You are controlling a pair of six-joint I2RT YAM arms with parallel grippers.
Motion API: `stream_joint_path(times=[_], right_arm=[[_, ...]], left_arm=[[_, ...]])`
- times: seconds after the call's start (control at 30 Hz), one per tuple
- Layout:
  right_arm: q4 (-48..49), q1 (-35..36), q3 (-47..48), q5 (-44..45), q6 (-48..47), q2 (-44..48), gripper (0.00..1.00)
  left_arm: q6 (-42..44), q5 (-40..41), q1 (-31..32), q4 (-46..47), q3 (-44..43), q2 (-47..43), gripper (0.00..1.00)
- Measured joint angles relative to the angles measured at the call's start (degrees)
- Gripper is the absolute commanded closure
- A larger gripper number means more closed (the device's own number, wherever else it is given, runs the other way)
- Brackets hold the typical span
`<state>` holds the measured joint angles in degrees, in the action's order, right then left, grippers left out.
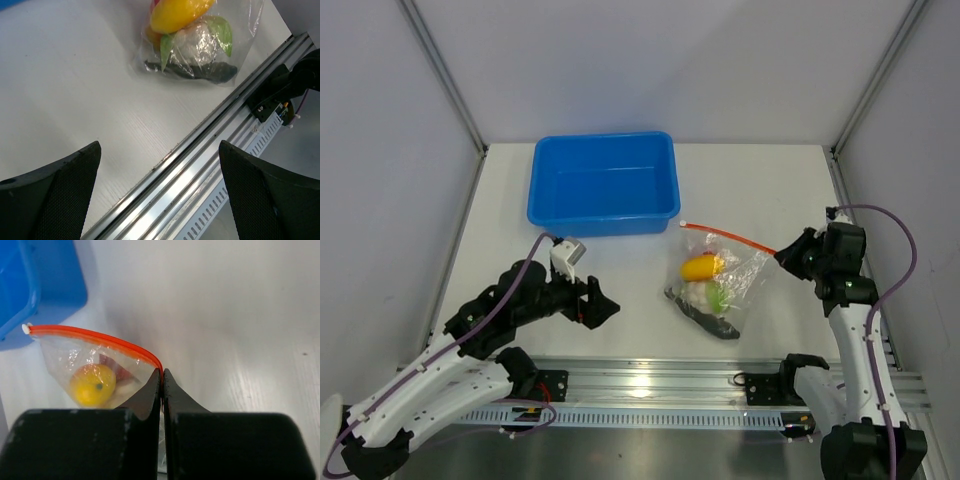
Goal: Place the food in the zip-top bag and seal the zipper
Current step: Move the zipper food storage bag to the center of the board.
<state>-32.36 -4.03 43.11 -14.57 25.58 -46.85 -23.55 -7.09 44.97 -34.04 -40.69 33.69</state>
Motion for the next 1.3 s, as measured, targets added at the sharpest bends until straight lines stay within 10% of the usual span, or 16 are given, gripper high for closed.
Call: stream_joint_path(times=[0.8,1.13,1.17,1.3], right_arm=[[14.97,-40.09,-2.91,3.48,9.31,-14.03,1.0],[15.02,-38.71,-6.51,2.8,9.22,-10.45,0.3],[14.25,-37.53,-5.99,3.23,8.9,-10.43,0.07],[10.91,-31.34,-1.01,5.84,7.32,-10.47,0.0]], left_arm=[[-5.62,-8.33,-0.07,2.12,2.45,-2.75,0.01],[-7.04,-9.84,-0.07,4.44,4.66,-2.58,0.01],[-7.15,-9.88,-0.07,4.55,4.96,-2.58,0.0],[-8.0,-10.23,-0.07,5.38,5.53,-2.27,0.01]])
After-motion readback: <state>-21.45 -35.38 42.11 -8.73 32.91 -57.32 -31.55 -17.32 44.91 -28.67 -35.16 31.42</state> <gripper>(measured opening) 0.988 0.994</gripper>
